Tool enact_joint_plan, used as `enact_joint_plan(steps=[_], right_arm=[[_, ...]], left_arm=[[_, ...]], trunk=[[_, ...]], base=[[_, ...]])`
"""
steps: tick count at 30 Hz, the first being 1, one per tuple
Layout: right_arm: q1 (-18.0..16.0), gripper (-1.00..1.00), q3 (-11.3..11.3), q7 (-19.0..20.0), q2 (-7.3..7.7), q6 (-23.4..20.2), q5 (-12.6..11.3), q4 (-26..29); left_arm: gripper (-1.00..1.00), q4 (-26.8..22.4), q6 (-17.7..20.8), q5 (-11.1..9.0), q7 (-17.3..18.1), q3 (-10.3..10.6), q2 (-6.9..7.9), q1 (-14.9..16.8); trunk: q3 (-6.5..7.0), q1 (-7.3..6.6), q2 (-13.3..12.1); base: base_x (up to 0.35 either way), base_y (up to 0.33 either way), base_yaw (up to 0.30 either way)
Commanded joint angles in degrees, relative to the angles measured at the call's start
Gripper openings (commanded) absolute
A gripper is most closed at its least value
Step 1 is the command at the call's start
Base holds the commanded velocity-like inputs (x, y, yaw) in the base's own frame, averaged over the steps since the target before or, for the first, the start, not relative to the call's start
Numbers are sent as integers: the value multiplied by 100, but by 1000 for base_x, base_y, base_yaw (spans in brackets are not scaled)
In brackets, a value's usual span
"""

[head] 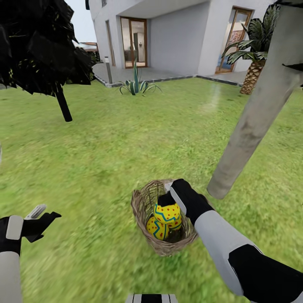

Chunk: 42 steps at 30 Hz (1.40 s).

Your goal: Take the three Easter eggs out of the wicker basket on the lawn in the garden, then place them on the lawn next to a single tree (choose any tree) so that all three eggs are next to the same tree and none are left in the basket.

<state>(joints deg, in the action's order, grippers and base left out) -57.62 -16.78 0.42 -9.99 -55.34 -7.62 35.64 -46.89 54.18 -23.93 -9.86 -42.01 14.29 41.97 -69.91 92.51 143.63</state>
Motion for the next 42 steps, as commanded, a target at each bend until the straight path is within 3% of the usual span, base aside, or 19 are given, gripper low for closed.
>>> enact_joint_plan(steps=[1,3,5,8,10,12,15,17,18,19,22,24,25,29,32,34,38,42], right_arm=[[-3,-100,-18,17,11,-31,-21,5],[-3,-100,-15,33,21,-36,-20,6],[1,-100,130,133,60,-26,-22,136],[67,-100,456,776,323,-8,-12,964],[246,-100,509,857,476,-24,-18,1631],[484,-100,711,874,521,-45,-20,2271],[659,-100,921,892,554,-62,-22,2792],[683,-100,951,931,658,-58,-48,2902],[693,-100,1008,1120,759,-57,-221,2939],[750,-100,1144,1486,933,-56,-547,2975],[869,-100,1398,2535,1560,-44,-1312,2986],[884,-100,1507,2860,1721,-26,-1464,2953],[884,-100,1509,2868,1725,-23,-1467,2948],[884,-100,1519,2875,1728,-17,-1471,2941],[884,-100,1520,2868,1729,-12,-1471,2937],[884,-100,1518,2867,1729,-8,-1471,2930],[913,-100,1519,2851,1729,35,-1462,2677],[942,-100,1517,2826,1729,49,-1437,2586]], left_arm=[[100,-5,23,-59,-51,-9,2,4],[100,-5,23,-59,-51,-9,3,4],[100,-12,20,-65,-51,-23,9,4],[100,-10,21,-66,-51,-26,70,4],[100,-6,22,-70,-51,-26,94,4],[100,-5,22,-70,-50,-26,99,4],[100,-5,19,-70,-51,-26,100,4],[100,-5,18,-74,-47,-26,100,4],[100,-5,17,-76,-45,-26,100,4],[100,-5,15,-76,-47,-26,100,4],[100,-50,33,-85,-25,-26,119,4],[100,-84,42,-94,5,-126,119,4],[100,-91,47,-107,57,-141,123,4],[100,-49,219,-620,1417,-149,409,4],[100,-45,264,-667,1603,-96,432,4],[100,-21,262,-655,1477,-50,445,4],[100,-7,227,-666,337,407,412,4],[100,1,217,-666,186,454,392,4]], trunk=[[18,-7,0],[63,-12,-2],[107,-17,-5],[173,-25,-9],[218,-30,-12],[262,-35,-14],[328,-43,-18],[373,-48,-21],[395,-51,-22],[417,-53,-24],[484,-61,-28],[528,-66,-30],[550,-69,-32],[639,-79,-37],[700,-111,-89],[736,-155,-170],[808,-243,-330],[879,-331,-491]], base=[[-342,0,0],[-335,0,0],[-108,0,0],[-14,0,0],[-1,0,0],[0,0,0],[0,0,0],[0,0,0],[0,0,0],[-12,0,0],[-232,0,0],[-336,0,0],[-346,0,0],[-347,0,0],[-292,0,0],[-72,0,0],[-9,0,0],[0,0,0]])
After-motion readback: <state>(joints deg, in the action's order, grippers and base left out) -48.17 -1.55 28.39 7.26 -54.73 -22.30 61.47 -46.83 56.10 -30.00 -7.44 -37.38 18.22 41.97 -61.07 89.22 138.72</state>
